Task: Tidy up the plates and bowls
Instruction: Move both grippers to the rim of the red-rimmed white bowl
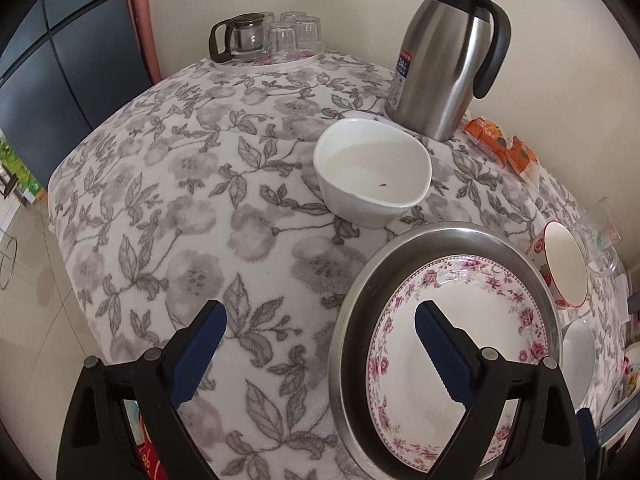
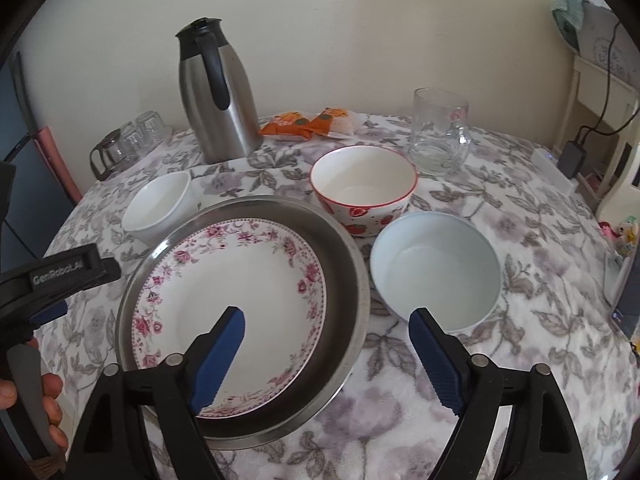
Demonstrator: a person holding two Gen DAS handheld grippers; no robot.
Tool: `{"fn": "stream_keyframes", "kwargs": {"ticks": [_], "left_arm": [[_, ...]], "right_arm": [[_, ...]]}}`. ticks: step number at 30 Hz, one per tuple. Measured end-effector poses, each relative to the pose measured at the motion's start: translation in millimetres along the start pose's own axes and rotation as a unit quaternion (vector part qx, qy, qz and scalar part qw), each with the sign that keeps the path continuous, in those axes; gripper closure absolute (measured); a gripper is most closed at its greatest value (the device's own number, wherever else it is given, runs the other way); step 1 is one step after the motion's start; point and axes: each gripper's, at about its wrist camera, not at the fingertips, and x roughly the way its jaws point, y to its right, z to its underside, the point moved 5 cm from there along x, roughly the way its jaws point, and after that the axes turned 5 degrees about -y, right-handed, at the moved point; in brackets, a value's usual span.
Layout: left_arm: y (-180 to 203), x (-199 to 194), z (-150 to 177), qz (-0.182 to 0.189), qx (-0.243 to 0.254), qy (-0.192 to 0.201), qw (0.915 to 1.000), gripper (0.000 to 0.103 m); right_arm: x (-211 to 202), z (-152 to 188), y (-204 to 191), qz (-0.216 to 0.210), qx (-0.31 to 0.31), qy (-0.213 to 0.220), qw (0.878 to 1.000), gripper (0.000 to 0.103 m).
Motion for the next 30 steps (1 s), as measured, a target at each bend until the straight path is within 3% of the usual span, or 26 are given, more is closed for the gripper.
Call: {"fn": "stream_keyframes", "kwargs": {"ticks": [3,9,21,30], "left_arm": [[-2,0,0,0.008,0.017,0.002,0.9998,0.007],[-8,3,-2,0.023,0.043,-0.001,0.9988,0.007],[-19,9,-16,0.053,0.035,0.001,0.998,0.007],[-10,11,-20,0.059,0.062,0.007,0.9963,0.007]], "right_arm": [[0,0,4,0.026,0.017,-0.003,1.0,0.004],[1,1,5,0.049,0.044,-0.005,0.998,0.0],[-10,-11,-15,0.065,0.054,-0.002,0.996,0.0],[-24,-30,-27,0.071,0.045,0.018,0.996,0.0]]}}
